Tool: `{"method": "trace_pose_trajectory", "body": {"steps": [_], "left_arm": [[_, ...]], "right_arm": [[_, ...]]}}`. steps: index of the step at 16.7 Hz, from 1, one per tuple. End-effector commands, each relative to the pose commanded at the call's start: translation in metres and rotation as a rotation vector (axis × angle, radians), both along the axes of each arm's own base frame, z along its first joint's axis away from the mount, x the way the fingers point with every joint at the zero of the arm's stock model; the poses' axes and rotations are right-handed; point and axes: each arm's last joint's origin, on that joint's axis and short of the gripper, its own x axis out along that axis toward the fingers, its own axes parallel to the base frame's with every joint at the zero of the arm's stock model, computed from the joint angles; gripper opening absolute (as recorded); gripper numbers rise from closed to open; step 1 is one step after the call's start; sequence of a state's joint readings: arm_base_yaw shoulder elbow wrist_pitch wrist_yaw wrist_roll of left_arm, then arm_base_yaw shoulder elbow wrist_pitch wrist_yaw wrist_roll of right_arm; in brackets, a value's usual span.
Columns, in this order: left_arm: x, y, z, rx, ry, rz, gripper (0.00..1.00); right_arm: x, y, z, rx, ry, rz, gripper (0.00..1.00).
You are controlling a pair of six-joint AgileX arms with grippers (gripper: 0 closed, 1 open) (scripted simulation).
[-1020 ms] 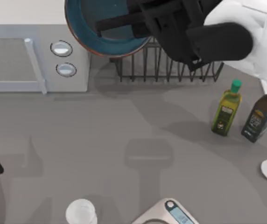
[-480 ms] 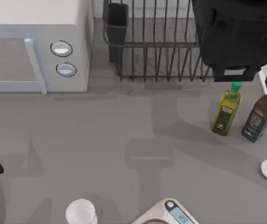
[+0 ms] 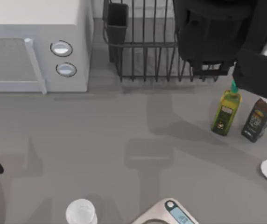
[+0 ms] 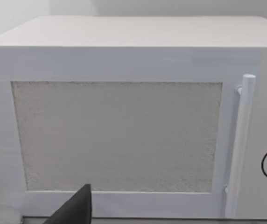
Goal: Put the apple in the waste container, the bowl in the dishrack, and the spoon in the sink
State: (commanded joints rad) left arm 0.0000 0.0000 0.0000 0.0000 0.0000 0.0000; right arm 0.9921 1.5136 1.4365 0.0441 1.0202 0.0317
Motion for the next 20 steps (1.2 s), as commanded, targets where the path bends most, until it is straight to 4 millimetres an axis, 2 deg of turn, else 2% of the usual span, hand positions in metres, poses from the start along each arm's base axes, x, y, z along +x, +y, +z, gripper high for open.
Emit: {"method": "trace_pose_trajectory", "body": {"steps": [2,5,8,10,12,17,20], "left_arm": [[0.0,0.0,0.0,0.0,0.0,0.0,1.0],[0.0,0.0,0.0,0.0,0.0,0.0,1.0],[0.0,0.0,0.0,0.0,0.0,0.0,1.0],[0.0,0.0,0.0,0.0,0.0,0.0,1.0],[0.0,0.0,0.0,0.0,0.0,0.0,1.0],[0.0,0.0,0.0,0.0,0.0,0.0,1.0],[0.0,0.0,0.0,0.0,0.0,0.0,1.0]], "right_arm": [[0.029,0.012,-0.025,-0.003,0.003,0.0,0.0],[0.085,0.021,-0.075,0.012,-0.009,0.002,0.0],[0.137,0.01,-0.13,0.022,-0.022,0.003,0.0],[0.161,-0.002,-0.161,0.014,-0.015,0.003,0.0],[0.174,-0.012,-0.18,0.006,-0.006,0.003,0.0],[0.176,-0.014,-0.183,0.005,-0.004,0.003,0.0],[0.176,-0.014,-0.183,0.005,-0.004,0.003,0.23]]}}
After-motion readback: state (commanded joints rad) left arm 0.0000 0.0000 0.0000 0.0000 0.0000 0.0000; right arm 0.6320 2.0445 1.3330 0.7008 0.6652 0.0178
